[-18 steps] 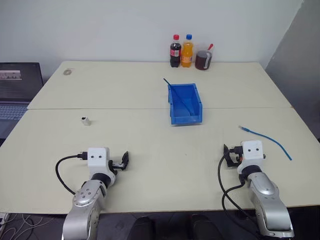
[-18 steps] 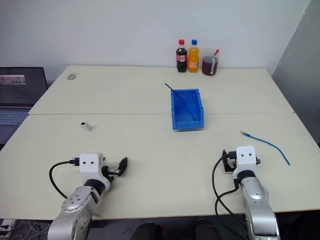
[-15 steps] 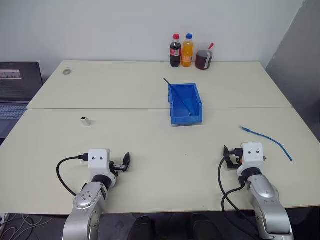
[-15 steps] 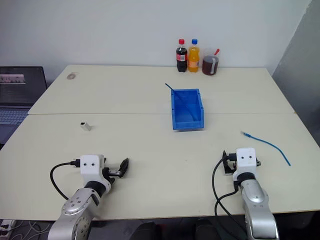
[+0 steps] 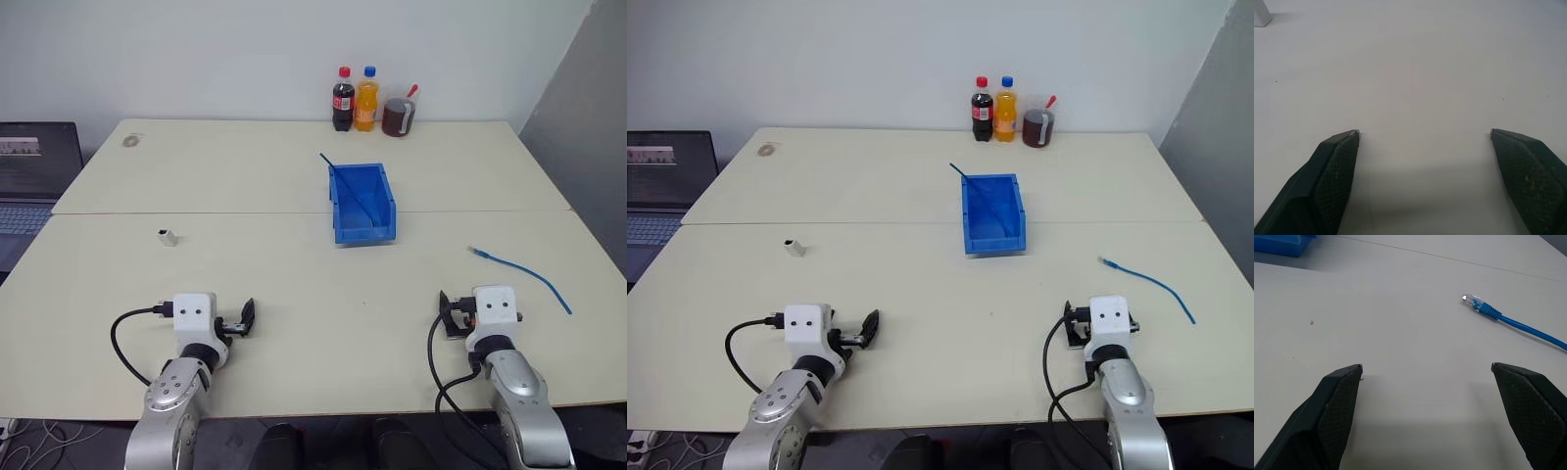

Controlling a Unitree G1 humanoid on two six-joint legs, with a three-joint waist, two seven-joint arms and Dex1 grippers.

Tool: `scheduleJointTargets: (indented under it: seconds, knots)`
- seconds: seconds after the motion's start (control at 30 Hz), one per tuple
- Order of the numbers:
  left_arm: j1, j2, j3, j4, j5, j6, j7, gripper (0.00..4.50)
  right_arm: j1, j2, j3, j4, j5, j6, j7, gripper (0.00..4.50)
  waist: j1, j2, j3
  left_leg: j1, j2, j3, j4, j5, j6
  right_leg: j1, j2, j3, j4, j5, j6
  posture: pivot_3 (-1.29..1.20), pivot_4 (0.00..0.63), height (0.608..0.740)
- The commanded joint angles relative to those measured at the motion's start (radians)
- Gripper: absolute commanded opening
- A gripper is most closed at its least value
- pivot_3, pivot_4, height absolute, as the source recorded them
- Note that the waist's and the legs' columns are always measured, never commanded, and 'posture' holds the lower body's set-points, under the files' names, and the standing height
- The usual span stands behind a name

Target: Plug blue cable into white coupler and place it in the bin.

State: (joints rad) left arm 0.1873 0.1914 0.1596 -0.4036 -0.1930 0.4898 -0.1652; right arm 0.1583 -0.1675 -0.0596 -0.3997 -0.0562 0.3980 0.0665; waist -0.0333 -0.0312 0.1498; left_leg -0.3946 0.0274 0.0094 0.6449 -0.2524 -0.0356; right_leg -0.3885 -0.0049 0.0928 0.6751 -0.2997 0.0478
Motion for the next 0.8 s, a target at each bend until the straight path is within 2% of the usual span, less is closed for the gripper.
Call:
scheduleJointTargets:
  seconds: [0.03, 0.3, 0.43, 0.47, 0.53, 0.63, 0.7, 0.8]
  knots:
    - [0.013, -0.007, -0.019, -0.009, -0.02, 0.01, -0.018, 4.47, -0.001, -0.009, -0.019, -0.052, 0.008, -0.018, 0.007, 4.5, 0.0, 0.0, 0.0, 0.0, 0.0, 0.0, 0.0, 0.0, 0.0, 0.0, 0.0, 0.0, 0.0, 0.0, 0.0, 0.0, 0.15, 0.74]
    - [-0.003, 0.009, -0.029, 0.002, -0.029, 0.011, -0.052, 4.47, 0.001, -0.027, -0.035, -0.061, 0.011, -0.01, 0.017, 4.5, 0.001, 0.0, 0.0, 0.0, 0.0, 0.0, 0.0, 0.0, 0.0, 0.0, 0.0, 0.0, 0.0, 0.0, 0.0, 0.0, 0.15, 0.74]
    - [-0.083, 0.111, -0.059, 0.007, -0.087, 0.033, -0.223, 4.47, -0.004, -0.07, -0.082, -0.067, 0.035, -0.001, 0.062, 4.5, 0.005, 0.0, 0.002, 0.0, 0.0, -0.001, 0.0, 0.0, 0.0, 0.0, 0.0, -0.001, 0.0, 0.0, 0.0, 0.0, 0.15, 0.74]
    - [-0.129, 0.162, -0.072, 0.013, -0.113, 0.041, -0.299, 4.47, -0.016, -0.092, -0.115, -0.06, 0.071, 0.02, 0.094, 4.5, 0.005, 0.0, 0.003, -0.001, 0.0, -0.002, 0.001, 0.0, 0.0, 0.0, 0.0, -0.003, 0.0, 0.0, 0.0, 0.0, 0.15, 0.74]
    - [-0.232, 0.25, -0.102, 0.048, -0.159, 0.062, -0.44, 4.47, -0.042, -0.162, -0.166, -0.028, 0.151, 0.042, 0.195, 4.5, 0.004, -0.002, 0.007, -0.001, 0.0, -0.002, 0.001, 0.0, 0.0, 0.0, 0.0, -0.002, 0.001, 0.0, -0.001, 0.0, 0.15, 0.74]
    - [-0.47, 0.357, -0.177, 0.162, -0.249, 0.09, -0.717, 4.47, -0.125, -0.367, -0.269, 0.149, 0.272, 0.03, 0.427, 4.5, 0.002, -0.002, 0.017, -0.001, -0.001, -0.001, 0.003, 0.001, 0.001, 0.001, 0.002, -0.005, 0.001, 0.001, 0.0, 0.0, 0.15, 0.74]
    - [-0.604, 0.383, -0.24, 0.255, -0.264, 0.083, -0.859, 4.47, -0.193, -0.493, -0.293, 0.316, 0.325, 0.008, 0.58, 4.5, 0.001, -0.002, 0.019, -0.002, -0.002, 0.001, 0.003, 0.001, 0.002, 0.0, 0.002, -0.003, -0.001, 0.003, 0.0, 0.0, 0.15, 0.74]
    - [-0.742, 0.369, -0.313, 0.39, -0.244, 0.047, -0.983, 4.47, -0.297, -0.614, -0.257, 0.548, 0.326, -0.055, 0.738, 4.5, -0.002, -0.002, 0.019, -0.002, -0.004, 0.002, 0.001, 0.001, 0.003, 0.001, 0.003, -0.004, -0.007, 0.007, -0.003, 0.0, 0.15, 0.74]
